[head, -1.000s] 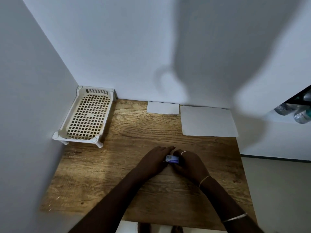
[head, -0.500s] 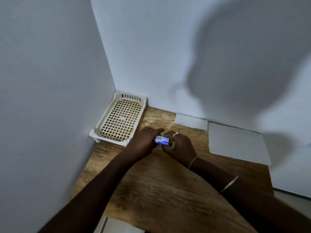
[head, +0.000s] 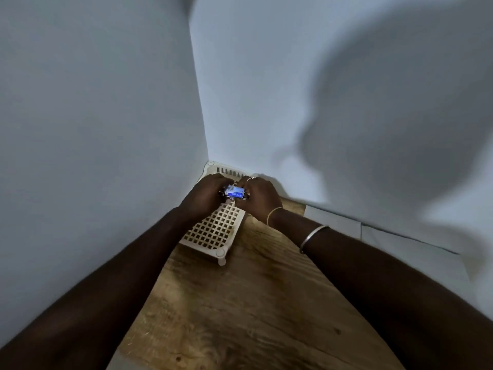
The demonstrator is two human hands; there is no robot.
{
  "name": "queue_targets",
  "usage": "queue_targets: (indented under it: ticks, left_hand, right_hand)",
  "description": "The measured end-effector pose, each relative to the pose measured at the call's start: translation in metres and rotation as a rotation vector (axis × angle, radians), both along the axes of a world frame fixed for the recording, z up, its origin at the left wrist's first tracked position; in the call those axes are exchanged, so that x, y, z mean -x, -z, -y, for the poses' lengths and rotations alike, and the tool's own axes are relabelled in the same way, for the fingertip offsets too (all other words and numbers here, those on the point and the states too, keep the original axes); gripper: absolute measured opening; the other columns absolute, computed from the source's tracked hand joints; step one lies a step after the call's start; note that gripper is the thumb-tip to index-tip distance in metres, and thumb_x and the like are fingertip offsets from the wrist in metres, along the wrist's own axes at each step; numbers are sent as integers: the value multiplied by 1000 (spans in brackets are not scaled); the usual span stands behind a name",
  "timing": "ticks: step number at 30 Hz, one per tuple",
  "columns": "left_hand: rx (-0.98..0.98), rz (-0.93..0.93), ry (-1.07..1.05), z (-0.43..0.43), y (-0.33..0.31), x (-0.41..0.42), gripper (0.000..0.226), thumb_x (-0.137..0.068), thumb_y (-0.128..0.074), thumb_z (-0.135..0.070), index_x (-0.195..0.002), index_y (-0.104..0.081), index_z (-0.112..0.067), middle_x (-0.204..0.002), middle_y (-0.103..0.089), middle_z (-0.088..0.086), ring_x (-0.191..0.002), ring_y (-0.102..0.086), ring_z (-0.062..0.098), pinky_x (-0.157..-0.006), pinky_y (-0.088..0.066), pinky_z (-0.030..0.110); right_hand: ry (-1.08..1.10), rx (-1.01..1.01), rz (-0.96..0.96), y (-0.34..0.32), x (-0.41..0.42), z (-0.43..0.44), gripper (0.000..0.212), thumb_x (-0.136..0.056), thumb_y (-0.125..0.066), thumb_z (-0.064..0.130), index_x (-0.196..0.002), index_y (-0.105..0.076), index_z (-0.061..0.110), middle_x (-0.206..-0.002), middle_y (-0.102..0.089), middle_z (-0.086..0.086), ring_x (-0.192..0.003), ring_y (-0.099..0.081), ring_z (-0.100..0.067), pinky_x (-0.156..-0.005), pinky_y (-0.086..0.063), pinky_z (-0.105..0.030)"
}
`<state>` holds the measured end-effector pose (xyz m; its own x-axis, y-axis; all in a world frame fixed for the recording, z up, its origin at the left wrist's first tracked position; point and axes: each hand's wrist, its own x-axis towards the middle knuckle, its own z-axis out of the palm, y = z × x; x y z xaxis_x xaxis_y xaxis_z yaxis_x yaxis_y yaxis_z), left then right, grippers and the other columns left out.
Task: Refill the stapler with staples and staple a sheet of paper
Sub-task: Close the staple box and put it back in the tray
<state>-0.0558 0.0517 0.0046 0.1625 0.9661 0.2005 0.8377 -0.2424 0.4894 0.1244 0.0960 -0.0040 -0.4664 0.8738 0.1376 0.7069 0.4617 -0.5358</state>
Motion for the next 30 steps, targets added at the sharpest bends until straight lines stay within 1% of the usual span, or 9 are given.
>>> queue_targets:
  ticks: [3,5,8,11,15,22,24,27,30]
  left_hand:
    - [28,-16,-17,-19,9,11,33,-71,-79,-1,-102,-76,-13,-94,-74,8,-87,-66,26,-73,-51,39]
    - [56,-16,-28,-31,12,17,32,-73,-78,-4,-103,-76,-16,-97,-74,5,-89,-67,23,-74,-52,37]
    - [68,-8,-1,-46,18,24,28,-76,-75,-7,-101,-75,-19,-102,-75,-1,-91,-67,15,-75,-50,26]
    - [54,-11,39,-60,29,29,28,-76,-75,-2,-101,-76,-14,-102,-76,2,-93,-69,21,-80,-53,36]
    - [42,-5,44,-68,35,33,32,-75,-75,0,-105,-77,-10,-106,-78,8,-97,-71,27,-86,-55,43]
    - [109,-21,79,-69,27,31,42,-73,-81,-3,-114,-74,-10,-114,-76,9,-105,-70,26,-92,-53,43]
    - [102,-24,84,-64,27,30,49,-72,-82,-2,-119,-72,-8,-119,-73,11,-110,-67,28,-96,-52,41]
    - [98,-10,59,-54,25,32,59,-74,-86,-10,-130,-66,-9,-133,-66,10,-122,-61,26,-105,-45,34]
    - [30,31,54,-39,22,35,59,-77,-85,-13,-133,-64,-11,-136,-65,9,-124,-61,23,-106,-44,33]
  right_hand:
    - [-8,-41,66,8,16,-19,32,-75,-77,34,-103,-72,18,-96,-75,-10,-95,-67,-29,-84,-52,-39]
    - [10,-63,95,16,26,-29,29,-76,-75,35,-99,-71,18,-95,-74,-9,-95,-66,-30,-84,-52,-40]
    - [38,-113,119,31,38,-43,28,-78,-73,40,-93,-68,17,-92,-72,-8,-93,-66,-32,-83,-52,-38]
    - [58,-185,143,43,45,-52,30,-79,-73,44,-91,-67,17,-91,-72,-7,-93,-66,-32,-85,-47,-38]
    - [61,-228,198,50,50,-55,28,-82,-70,39,-98,-65,18,-97,-71,-6,-103,-61,-31,-91,-41,-41]
    - [34,-207,315,37,45,-56,23,-87,-63,33,-106,-66,20,-105,-69,-3,-110,-56,-28,-94,-39,-41]
    - [42,-200,320,34,44,-52,22,-87,-63,33,-105,-67,21,-104,-69,-2,-111,-56,-27,-92,-41,-41]
    - [37,-194,304,31,40,-42,25,-86,-65,37,-106,-66,21,-104,-70,-2,-114,-55,-28,-93,-40,-44]
    - [25,-206,289,27,35,-30,30,-86,-65,38,-110,-66,20,-107,-70,-3,-114,-54,-29,-91,-42,-44]
